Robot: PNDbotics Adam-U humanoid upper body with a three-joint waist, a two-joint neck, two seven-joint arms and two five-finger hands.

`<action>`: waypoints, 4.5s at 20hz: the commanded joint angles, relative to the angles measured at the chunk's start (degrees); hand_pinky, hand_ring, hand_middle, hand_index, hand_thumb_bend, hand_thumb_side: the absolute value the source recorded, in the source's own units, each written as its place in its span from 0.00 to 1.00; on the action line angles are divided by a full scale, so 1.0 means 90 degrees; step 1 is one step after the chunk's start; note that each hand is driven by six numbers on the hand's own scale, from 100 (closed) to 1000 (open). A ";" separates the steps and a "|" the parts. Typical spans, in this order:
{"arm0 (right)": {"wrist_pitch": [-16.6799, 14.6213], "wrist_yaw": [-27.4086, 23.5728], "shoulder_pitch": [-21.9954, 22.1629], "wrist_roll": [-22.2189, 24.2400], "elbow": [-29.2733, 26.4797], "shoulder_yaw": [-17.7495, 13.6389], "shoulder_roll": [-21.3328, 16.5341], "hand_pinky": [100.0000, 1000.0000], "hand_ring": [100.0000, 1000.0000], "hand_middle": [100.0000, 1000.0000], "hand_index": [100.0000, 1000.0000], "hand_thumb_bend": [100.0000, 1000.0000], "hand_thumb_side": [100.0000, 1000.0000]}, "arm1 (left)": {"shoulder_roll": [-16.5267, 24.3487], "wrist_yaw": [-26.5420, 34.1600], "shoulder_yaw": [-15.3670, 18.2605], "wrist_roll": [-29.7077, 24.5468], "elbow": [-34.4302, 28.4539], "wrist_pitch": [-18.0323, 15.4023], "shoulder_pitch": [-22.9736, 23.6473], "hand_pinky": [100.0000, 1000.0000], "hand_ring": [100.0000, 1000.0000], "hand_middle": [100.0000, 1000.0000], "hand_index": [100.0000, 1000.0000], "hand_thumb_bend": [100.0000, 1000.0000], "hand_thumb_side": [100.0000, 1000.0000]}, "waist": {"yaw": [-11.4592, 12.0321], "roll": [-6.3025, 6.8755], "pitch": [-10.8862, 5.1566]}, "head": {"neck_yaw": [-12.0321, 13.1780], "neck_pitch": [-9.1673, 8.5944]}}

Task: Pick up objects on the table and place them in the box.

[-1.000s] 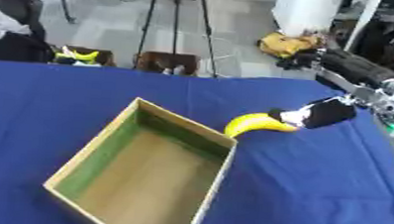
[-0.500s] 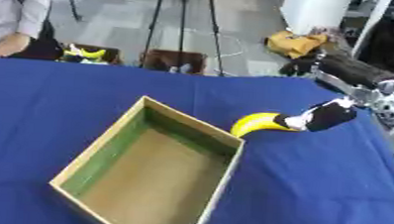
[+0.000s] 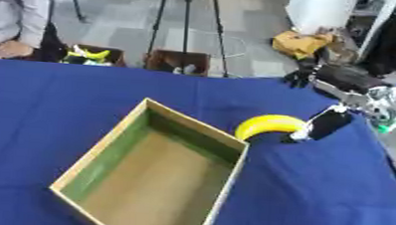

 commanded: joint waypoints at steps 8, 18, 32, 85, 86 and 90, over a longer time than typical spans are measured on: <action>-0.0209 0.0229 -0.0279 -0.0171 0.0343 0.0076 -0.0069 0.78 0.75 0.71 0.84 0.45 0.33 | 0.0034 -0.0057 -0.0009 -0.0052 -0.0098 -0.0027 -0.0087 0.13 0.36 0.35 0.57 0.00 1.00 | 0.0064 0.0031 -0.0009 | -0.0025 -0.0129; -0.0325 0.0425 -0.0457 -0.0228 0.0675 0.0127 -0.0010 0.77 0.76 0.72 0.83 0.36 0.35 | 0.0017 -0.0067 -0.0019 -0.0072 -0.0098 -0.0035 -0.0105 0.13 0.36 0.35 0.57 0.00 1.00 | 0.0121 0.0045 0.0069 | -0.0062 -0.0163; -0.0444 0.0654 -0.0622 -0.0220 0.1035 0.0179 0.0029 0.76 0.77 0.72 0.82 0.17 0.40 | 0.0002 -0.0079 -0.0023 -0.0070 -0.0098 -0.0031 -0.0125 0.12 0.36 0.35 0.57 0.00 1.00 | 0.0166 0.0028 0.0138 | -0.0082 -0.0192; -0.0375 0.0718 -0.0390 -0.0365 0.0928 0.0229 -0.0216 0.74 0.76 0.66 0.76 0.17 0.43 | -0.0026 -0.0088 -0.0040 -0.0165 -0.0098 -0.0068 -0.0212 0.13 0.36 0.36 0.58 0.00 1.00 | 0.0275 -0.0016 0.0352 | -0.0159 -0.0368; -0.0378 0.0715 -0.0391 -0.0367 0.0929 0.0229 -0.0214 0.74 0.76 0.66 0.76 0.17 0.43 | -0.0026 -0.0088 -0.0040 -0.0165 -0.0098 -0.0069 -0.0212 0.13 0.36 0.36 0.58 0.00 1.00 | 0.0276 -0.0015 0.0354 | -0.0160 -0.0371; -0.0383 0.0726 -0.0395 -0.0402 0.0943 0.0226 -0.0212 0.73 0.76 0.64 0.74 0.16 0.45 | -0.0027 -0.0088 -0.0041 -0.0166 -0.0098 -0.0073 -0.0212 0.13 0.36 0.36 0.58 0.00 1.00 | 0.0279 -0.0011 0.0363 | -0.0163 -0.0378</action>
